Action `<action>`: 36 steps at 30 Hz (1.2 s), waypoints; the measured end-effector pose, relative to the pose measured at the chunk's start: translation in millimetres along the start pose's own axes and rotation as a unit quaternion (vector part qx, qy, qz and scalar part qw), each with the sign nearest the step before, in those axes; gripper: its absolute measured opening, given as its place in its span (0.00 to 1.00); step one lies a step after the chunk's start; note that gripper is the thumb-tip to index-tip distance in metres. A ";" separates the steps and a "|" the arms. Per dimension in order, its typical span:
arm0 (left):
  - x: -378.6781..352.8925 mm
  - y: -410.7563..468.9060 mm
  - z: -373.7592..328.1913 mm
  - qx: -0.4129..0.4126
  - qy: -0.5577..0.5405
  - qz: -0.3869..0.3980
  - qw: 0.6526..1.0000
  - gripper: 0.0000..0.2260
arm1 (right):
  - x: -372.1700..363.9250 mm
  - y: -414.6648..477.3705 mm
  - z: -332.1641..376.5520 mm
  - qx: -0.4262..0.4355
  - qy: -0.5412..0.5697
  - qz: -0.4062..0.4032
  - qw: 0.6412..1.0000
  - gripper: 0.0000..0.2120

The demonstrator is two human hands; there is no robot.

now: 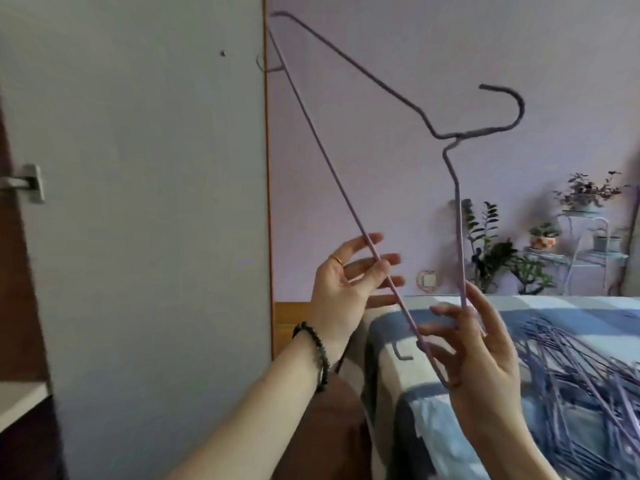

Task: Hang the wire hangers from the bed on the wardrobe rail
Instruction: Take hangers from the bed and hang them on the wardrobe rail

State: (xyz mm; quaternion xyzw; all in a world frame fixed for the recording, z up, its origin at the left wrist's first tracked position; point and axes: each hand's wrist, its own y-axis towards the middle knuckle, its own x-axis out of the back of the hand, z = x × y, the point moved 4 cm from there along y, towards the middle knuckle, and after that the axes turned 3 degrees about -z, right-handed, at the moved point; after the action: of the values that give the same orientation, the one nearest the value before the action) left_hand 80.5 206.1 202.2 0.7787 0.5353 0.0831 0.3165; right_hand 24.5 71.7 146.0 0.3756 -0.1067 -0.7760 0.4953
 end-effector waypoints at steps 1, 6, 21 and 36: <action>13.0 -0.3 -15.2 -0.015 0.007 -0.008 1.000 0.11 | -18.9 -1.1 1.2 0.004 0.016 0.023 1.000 0.15; 82.5 -7.2 -80.6 -0.062 0.037 -0.077 0.994 0.11 | -108.7 -8.7 0.4 0.013 0.052 0.120 0.991 0.12; 286.8 -137.5 -209.3 -0.100 0.065 -0.404 0.907 0.12 | -345.8 -116.9 -35.8 -0.078 0.141 0.399 0.903 0.13; 363.3 -290.1 -382.2 -0.195 0.083 -0.561 0.800 0.15 | -520.1 -276.1 44.2 -0.158 0.278 0.624 0.713 0.20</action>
State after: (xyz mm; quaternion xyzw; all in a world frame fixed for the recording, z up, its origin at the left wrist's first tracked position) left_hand -174.9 748.2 257.7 0.2541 0.8753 0.0584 0.4073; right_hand -77.9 638.4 276.5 0.3390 -0.0500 -0.1572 0.9262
